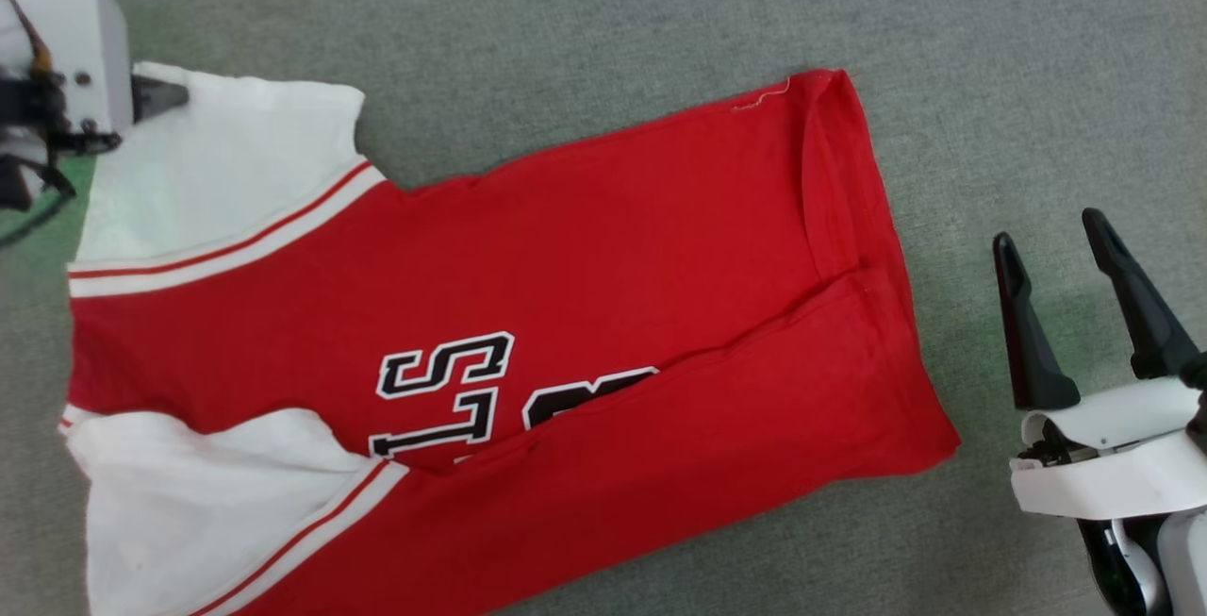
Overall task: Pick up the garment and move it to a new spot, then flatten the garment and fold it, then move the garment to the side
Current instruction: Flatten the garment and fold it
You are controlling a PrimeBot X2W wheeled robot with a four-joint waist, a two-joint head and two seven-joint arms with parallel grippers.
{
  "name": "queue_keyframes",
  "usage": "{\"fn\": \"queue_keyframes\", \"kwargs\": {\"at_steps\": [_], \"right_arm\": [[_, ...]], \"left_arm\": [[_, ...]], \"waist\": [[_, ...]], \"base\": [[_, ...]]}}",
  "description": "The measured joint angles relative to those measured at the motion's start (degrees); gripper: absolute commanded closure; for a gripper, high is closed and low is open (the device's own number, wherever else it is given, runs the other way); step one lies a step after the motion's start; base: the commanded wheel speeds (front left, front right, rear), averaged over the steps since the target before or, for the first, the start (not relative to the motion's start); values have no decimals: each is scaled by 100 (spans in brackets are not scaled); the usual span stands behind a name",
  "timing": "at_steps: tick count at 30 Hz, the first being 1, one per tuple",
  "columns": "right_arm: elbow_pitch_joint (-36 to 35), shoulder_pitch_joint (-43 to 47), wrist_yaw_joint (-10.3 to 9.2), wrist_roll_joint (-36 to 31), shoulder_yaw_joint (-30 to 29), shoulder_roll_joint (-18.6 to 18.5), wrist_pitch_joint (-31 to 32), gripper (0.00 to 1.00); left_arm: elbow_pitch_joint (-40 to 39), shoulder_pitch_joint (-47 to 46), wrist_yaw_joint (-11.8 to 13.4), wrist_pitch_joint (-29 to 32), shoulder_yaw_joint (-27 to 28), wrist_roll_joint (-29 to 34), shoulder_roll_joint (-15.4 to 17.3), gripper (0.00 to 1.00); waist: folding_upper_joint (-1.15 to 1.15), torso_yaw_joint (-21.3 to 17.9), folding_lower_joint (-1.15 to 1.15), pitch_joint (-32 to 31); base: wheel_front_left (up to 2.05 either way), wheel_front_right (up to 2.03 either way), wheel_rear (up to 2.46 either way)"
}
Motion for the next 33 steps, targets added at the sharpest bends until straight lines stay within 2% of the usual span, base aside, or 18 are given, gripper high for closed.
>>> {"fn": "queue_keyframes", "kwargs": {"at_steps": [4, 6, 7, 8, 11, 17, 19, 22, 24, 26, 30, 33], "right_arm": [[-1, -61, 0, 52, -47, -24, 0, 0], [11, -68, 0, 88, -45, -33, 0, 0], [9, -69, 0, 92, -43, -47, 7, 0], [3, -73, 0, 99, -38, -75, 30, 0], [-44, -143, 0, 175, -29, -132, 136, 0], [-210, -510, 0, 602, 154, -376, 808, 0], [-243, -716, 0, 826, 304, -554, 1339, 0], [-220, -1141, -1, 1199, 489, -818, 2498, 0], [-148, -1518, 0, 1519, 477, -834, 3334, 0], [-76, -1915, 1, 1551, 557, -984, 4100, 0], [257, -2511, -1, 1770, 691, -995, 5476, 0], [545, -2828, -1, 1812, 817, -995, 6267, 0]], "left_arm": [[230, -145, 99, 382, 44, -159, -102, 1], [307, -187, 191, 527, 94, -271, -167, 36], [338, -195, 247, 612, 108, -321, -205, 63], [349, -203, 255, 721, 109, -341, -237, 100], [367, -204, 376, 970, 118, -430, -322, 100], [264, -208, 342, 661, 105, -358, -470, 100], [257, -211, 297, 547, 104, -333, -542, 100], [287, -225, 282, 406, 111, -327, -677, 100], [325, -232, 264, 336, 118, -325, -784, 100], [369, -252, 241, 292, 115, -324, -895, 100], [460, -322, 154, 247, 86, -309, -1155, 100], [542, -370, 84, 214, 73, -301, -1325, 100]], "waist": [[0, -32, 0, 97], [0, -14, 0, 108], [0, 0, 0, 106], [0, 18, 0, 104], [0, 83, 0, 98], [0, 245, 0, 100], [0, 315, 0, 93], [0, 426, 0, 75], [0, 501, 0, 60], [0, 579, 0, 50], [0, 743, 0, 47], [0, 865, 0, 59]], "base": [[0, 0, 0], [0, 0, 0], [0, 0, 0], [0, 0, 0], [0, 0, 0], [0, 0, 0], [0, 0, 0], [0, 0, 0], [0, 0, 0], [0, 0, 0], [0, 0, 0], [0, 0, 0]]}}
